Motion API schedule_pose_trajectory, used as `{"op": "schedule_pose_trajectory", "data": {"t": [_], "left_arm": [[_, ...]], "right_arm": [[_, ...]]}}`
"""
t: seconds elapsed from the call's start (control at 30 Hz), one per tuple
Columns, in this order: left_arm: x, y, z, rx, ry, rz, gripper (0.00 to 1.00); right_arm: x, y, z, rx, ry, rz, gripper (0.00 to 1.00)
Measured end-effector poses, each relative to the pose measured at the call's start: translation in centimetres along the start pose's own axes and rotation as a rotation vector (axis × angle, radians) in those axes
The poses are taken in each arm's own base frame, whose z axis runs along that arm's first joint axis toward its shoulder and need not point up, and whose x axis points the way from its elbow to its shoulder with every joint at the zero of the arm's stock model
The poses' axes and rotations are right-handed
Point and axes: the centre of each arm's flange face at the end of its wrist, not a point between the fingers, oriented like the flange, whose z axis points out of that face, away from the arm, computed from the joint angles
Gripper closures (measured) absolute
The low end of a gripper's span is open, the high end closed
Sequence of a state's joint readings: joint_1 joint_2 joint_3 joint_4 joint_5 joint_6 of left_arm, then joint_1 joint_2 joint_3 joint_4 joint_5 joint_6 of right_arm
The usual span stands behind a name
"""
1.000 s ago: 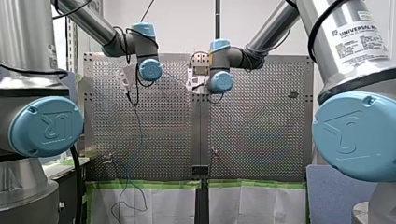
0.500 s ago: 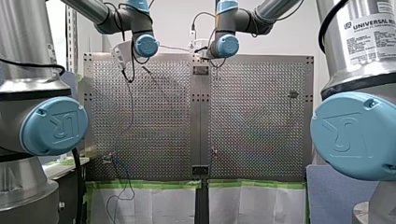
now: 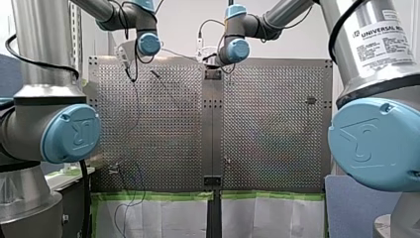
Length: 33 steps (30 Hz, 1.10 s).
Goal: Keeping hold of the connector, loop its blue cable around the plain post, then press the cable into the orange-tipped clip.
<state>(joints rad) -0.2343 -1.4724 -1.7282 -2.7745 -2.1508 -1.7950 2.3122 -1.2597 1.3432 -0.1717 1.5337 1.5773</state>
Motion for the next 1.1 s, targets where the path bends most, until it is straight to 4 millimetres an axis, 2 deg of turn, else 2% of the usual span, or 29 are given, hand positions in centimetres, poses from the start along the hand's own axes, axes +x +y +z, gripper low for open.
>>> {"op": "schedule_pose_trajectory", "data": {"t": [0.17, 0.37, 0.6, 0.83, 1.0, 1.1], "left_arm": [[0.2, 0.6, 2.5, -0.003, 0.023, 0.015, 1.00], [1.2, 1.9, 5.0, -0.013, 0.069, 0.049, 1.00], [3.0, 4.1, 7.2, -0.028, 0.130, 0.078, 1.00], [3.7, 6.6, 9.9, -0.027, 0.128, 0.075, 1.00], [5.7, 9.2, 12.2, -0.035, 0.157, 0.089, 1.00], [6.7, 10.5, 13.5, -0.038, 0.172, 0.096, 1.00]], "right_arm": [[1.2, 0.3, 1.2, 0.010, 0.033, 0.000, 1.00], [1.4, 0.6, 2.8, 0.016, 0.048, -0.002, 1.00], [2.5, 0.7, 4.5, 0.019, 0.080, -0.006, 1.00], [4.6, 0.7, 5.7, 0.022, 0.139, -0.013, 1.00], [4.7, 0.5, 6.1, 0.024, 0.146, -0.016, 1.00], [3.5, 0.0, 6.6, 0.029, 0.134, -0.022, 1.00]]}}
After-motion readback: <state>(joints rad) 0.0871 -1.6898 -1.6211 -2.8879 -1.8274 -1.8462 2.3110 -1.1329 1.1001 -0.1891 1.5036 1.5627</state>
